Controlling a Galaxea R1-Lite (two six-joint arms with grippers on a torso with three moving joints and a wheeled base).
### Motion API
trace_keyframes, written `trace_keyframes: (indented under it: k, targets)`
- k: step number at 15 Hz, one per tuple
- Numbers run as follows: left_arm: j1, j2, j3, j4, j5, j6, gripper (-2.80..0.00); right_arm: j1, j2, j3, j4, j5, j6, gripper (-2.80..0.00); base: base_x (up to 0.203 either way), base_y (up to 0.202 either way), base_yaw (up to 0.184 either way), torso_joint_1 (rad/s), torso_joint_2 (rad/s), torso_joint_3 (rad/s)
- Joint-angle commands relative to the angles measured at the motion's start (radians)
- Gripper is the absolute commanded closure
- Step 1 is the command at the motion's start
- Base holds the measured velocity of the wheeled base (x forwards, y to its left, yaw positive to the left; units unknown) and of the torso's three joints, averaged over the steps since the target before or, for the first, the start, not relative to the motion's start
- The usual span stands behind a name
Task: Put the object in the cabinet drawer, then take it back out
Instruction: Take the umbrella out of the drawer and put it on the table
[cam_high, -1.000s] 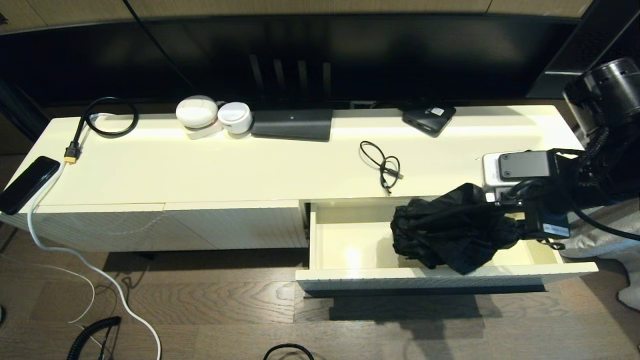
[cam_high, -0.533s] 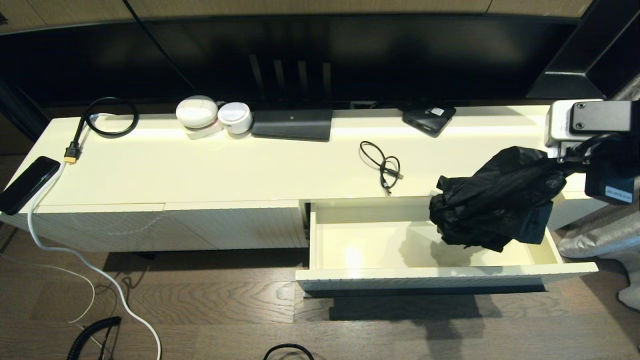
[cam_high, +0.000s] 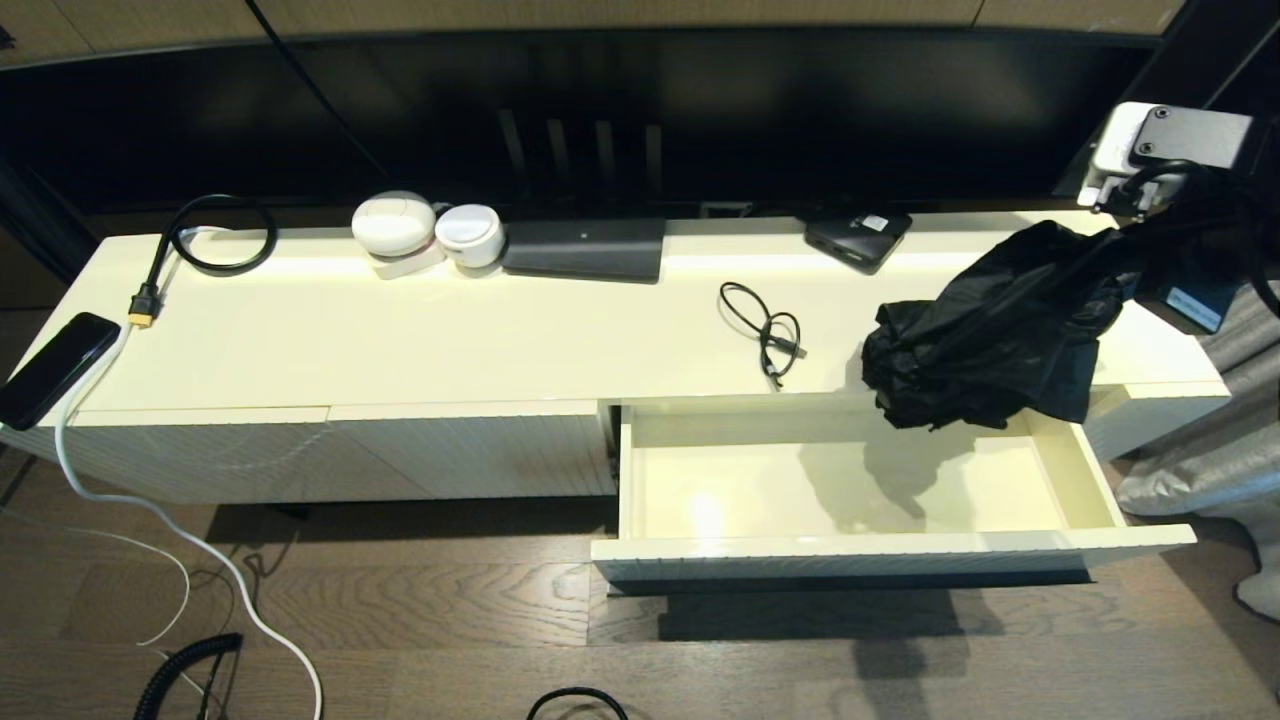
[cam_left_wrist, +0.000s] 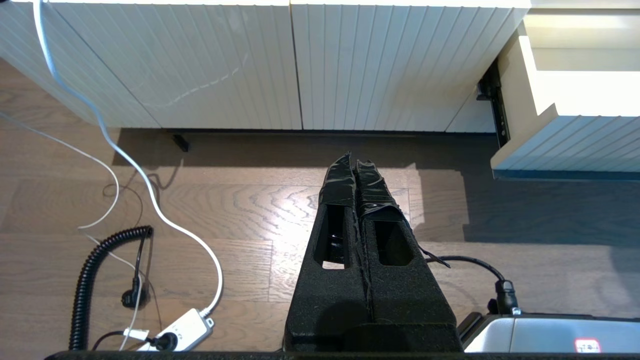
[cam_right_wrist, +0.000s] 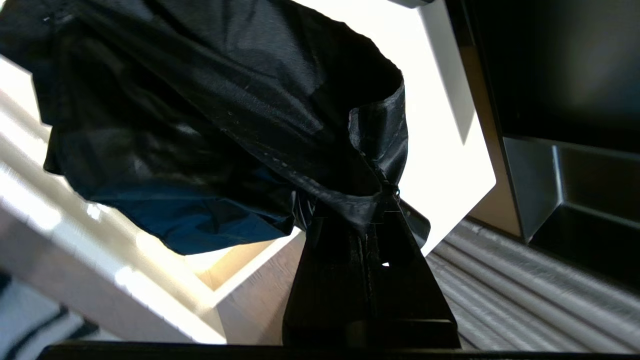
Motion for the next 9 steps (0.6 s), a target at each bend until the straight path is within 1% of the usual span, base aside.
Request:
trace_keyframes:
  k: [1, 5, 9]
  targets:
    - [0.000, 0.000, 0.000, -0.001, 0.000, -0.001, 0.00, 0.019, 0.083, -0.005, -0.064, -0.025, 0.054, 0.00, 0.000, 0.000, 0.000, 0.000, 0.00, 0.000]
    - [0.000, 0.000, 0.000, -0.001, 0.000, -0.001, 0.00, 0.060, 0.209, -0.039, -0.173, -0.077, 0.156, 0.00, 0.000, 0.000, 0.000, 0.000, 0.00, 0.000]
    - [0.001, 0.000, 0.002, -0.001, 0.000, -0.001, 0.00, 0.097, 0.331, -0.146, -0.212, -0.113, 0.234, 0.00, 0.000, 0.000, 0.000, 0.000, 0.00, 0.000]
